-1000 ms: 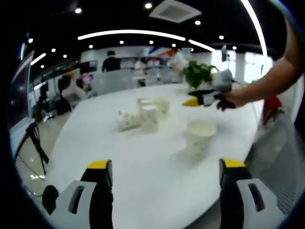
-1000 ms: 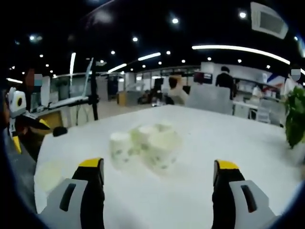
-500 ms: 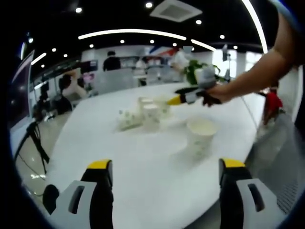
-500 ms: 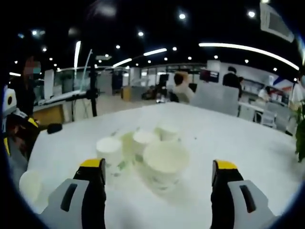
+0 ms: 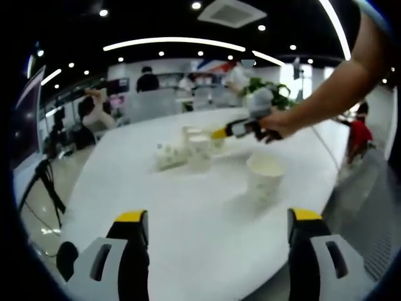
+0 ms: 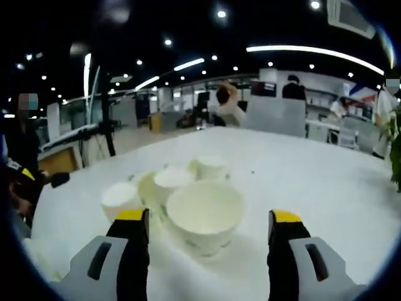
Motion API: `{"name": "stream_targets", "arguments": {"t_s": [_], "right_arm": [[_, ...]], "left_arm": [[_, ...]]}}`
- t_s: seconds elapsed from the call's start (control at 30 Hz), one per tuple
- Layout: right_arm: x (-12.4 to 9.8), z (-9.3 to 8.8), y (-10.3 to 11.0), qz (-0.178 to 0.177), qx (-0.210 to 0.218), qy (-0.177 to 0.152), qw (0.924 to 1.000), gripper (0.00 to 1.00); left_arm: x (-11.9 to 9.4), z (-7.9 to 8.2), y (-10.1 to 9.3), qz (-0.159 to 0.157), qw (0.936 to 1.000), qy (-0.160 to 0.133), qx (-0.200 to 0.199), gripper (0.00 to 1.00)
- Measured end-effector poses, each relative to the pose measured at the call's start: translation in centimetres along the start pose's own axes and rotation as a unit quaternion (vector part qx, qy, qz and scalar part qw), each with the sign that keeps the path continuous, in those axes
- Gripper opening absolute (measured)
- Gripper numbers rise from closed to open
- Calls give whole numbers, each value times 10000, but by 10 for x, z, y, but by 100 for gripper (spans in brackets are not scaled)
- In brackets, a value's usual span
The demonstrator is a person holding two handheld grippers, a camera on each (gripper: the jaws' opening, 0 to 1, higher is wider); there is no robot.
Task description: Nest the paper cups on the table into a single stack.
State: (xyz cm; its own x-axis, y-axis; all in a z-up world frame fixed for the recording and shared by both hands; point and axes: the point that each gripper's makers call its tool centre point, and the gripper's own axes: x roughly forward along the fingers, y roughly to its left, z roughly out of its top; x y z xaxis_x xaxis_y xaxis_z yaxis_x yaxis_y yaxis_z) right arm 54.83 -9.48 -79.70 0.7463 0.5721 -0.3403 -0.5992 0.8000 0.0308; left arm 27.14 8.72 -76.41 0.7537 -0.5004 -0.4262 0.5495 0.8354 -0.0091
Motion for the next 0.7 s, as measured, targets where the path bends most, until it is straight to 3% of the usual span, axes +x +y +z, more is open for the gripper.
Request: {"name": "stream_targets", "arguments": {"t_s": [0.27,0.37,0.7], "right_arm": [[7,0,4,49,-16,73,10000,54],[9,1,4,61,28,87,9999,43],[5,1,6,80,-45,108,9999,40]], "left_arm": [[0,-1,0,8,10000,30,13,90],[0,-2,-1,2,10000,52,30,90],[0,-2,-1,-10,10000,55,31,90]]}}
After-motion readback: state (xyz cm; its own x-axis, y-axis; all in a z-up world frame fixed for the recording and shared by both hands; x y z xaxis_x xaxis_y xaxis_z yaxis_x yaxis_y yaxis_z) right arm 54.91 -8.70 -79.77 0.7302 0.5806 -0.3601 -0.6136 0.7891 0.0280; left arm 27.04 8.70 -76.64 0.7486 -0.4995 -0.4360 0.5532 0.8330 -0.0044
